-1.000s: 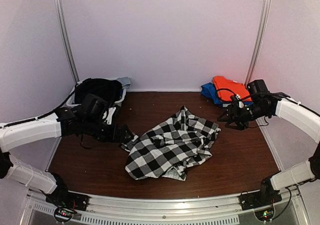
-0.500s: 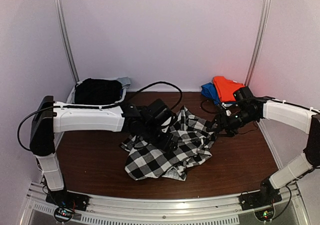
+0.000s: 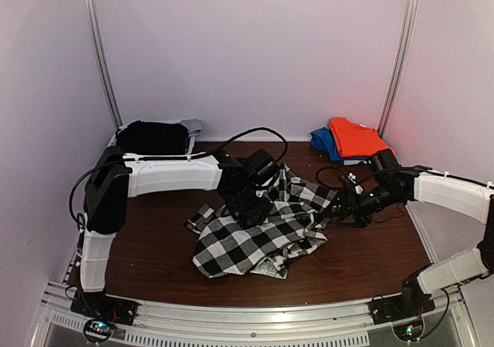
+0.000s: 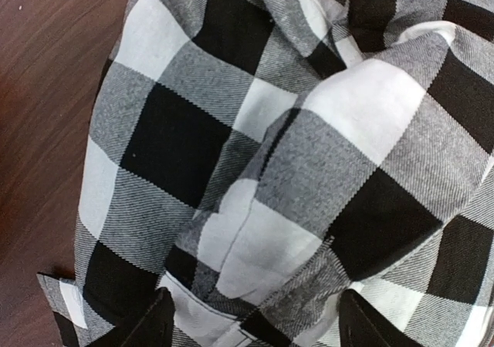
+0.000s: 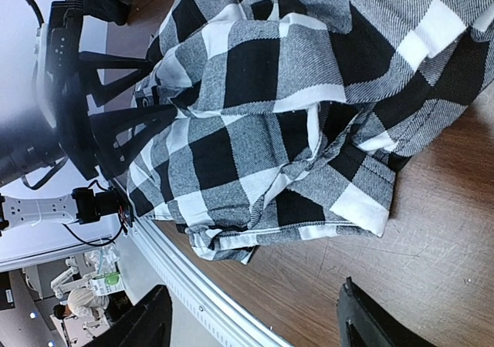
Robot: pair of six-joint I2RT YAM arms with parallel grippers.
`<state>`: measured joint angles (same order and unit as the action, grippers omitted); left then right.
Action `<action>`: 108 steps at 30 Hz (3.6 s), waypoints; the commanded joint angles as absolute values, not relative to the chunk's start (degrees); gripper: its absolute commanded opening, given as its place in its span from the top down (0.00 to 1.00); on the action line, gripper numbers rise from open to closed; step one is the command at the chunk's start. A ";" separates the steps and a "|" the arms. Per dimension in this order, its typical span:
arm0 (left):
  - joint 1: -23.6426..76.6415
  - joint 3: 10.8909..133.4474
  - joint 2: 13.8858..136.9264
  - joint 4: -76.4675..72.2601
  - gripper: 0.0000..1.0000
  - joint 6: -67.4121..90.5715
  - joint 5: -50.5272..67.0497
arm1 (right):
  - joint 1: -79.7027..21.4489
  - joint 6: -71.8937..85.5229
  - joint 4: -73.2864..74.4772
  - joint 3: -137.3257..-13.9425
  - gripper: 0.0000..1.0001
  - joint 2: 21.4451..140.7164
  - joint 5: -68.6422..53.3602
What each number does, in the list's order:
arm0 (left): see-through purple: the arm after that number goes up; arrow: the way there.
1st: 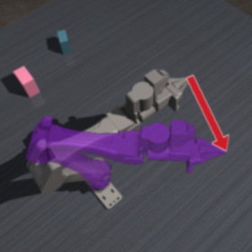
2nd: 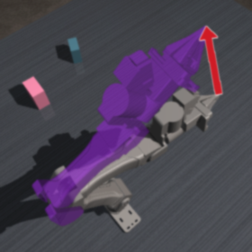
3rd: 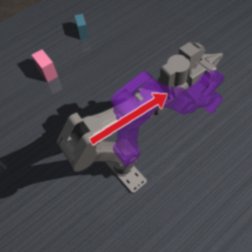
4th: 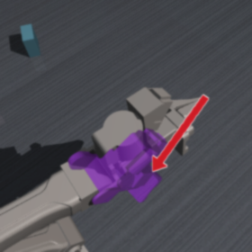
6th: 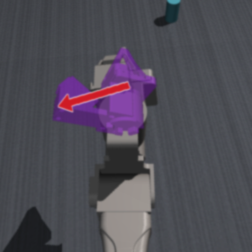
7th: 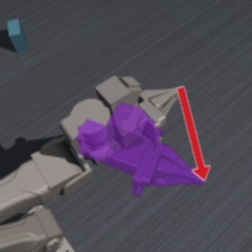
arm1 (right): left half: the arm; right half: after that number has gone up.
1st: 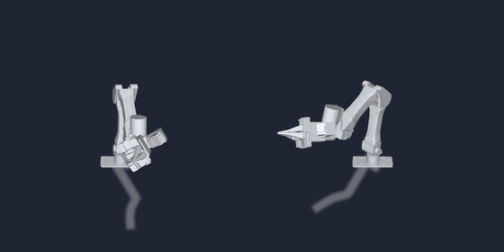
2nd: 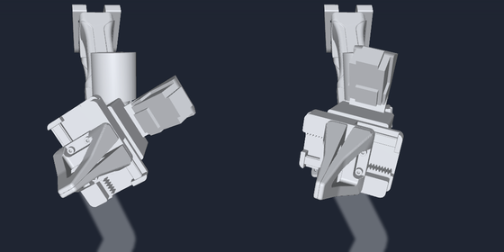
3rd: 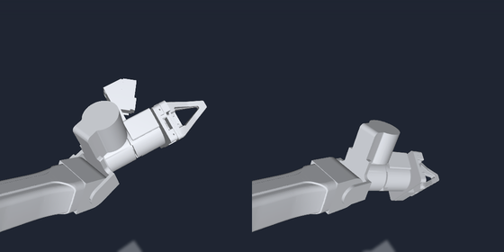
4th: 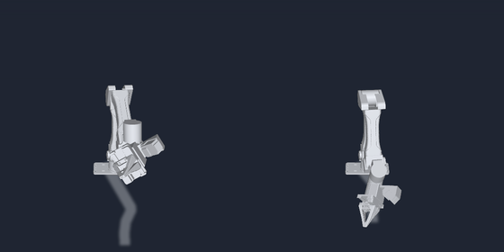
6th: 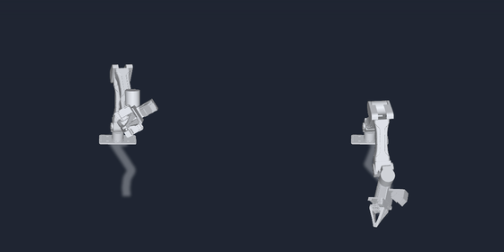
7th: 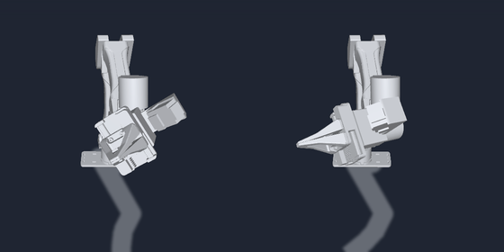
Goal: Fold and stack the mixed laundry pile
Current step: Pick up the crumpled shirt from the center of the board.
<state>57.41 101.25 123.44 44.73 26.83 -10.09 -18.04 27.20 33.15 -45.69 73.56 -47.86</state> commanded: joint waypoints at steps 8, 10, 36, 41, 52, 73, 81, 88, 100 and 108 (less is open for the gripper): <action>51.59 95.25 120.99 41.53 0.52 21.54 4.24 | -23.19 32.79 28.22 -43.24 0.20 71.77 -49.45; 49.85 96.11 118.11 43.99 0.95 21.76 2.25 | -25.08 33.34 27.59 -43.07 0.20 72.20 -48.38; 39.11 91.76 81.25 44.71 1.00 28.79 5.04 | -35.77 28.78 19.67 -61.59 0.21 88.62 -37.71; 39.11 100.59 87.36 41.69 1.00 29.47 9.70 | -37.36 23.57 12.76 -62.65 0.05 81.96 -36.78; 39.11 107.72 90.30 41.65 1.00 31.11 13.58 | -43.57 10.75 2.67 -64.32 0.00 86.00 -23.40; 39.07 108.45 83.78 43.69 1.00 32.58 7.79 | -50.57 6.70 1.38 -58.41 0.82 89.53 2.59; 39.11 122.74 97.66 43.84 1.00 30.96 5.43 | -57.66 -0.47 14.01 -69.18 1.00 83.28 -22.86; 39.02 145.30 121.68 58.30 0.07 29.33 3.79 | -58.18 7.06 15.69 -64.91 1.00 69.71 -24.34; 35.26 82.90 82.86 37.49 0.03 31.96 7.55 | -47.03 19.82 12.45 -70.34 1.00 64.69 -18.16; 55.70 55.98 65.92 23.43 0.04 33.93 2.57 | -45.99 30.15 13.34 -72.73 1.00 67.04 -2.59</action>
<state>47.40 66.54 68.97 33.71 31.99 5.54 -46.72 23.57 14.04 -70.19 67.51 -13.50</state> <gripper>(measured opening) 0.975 0.006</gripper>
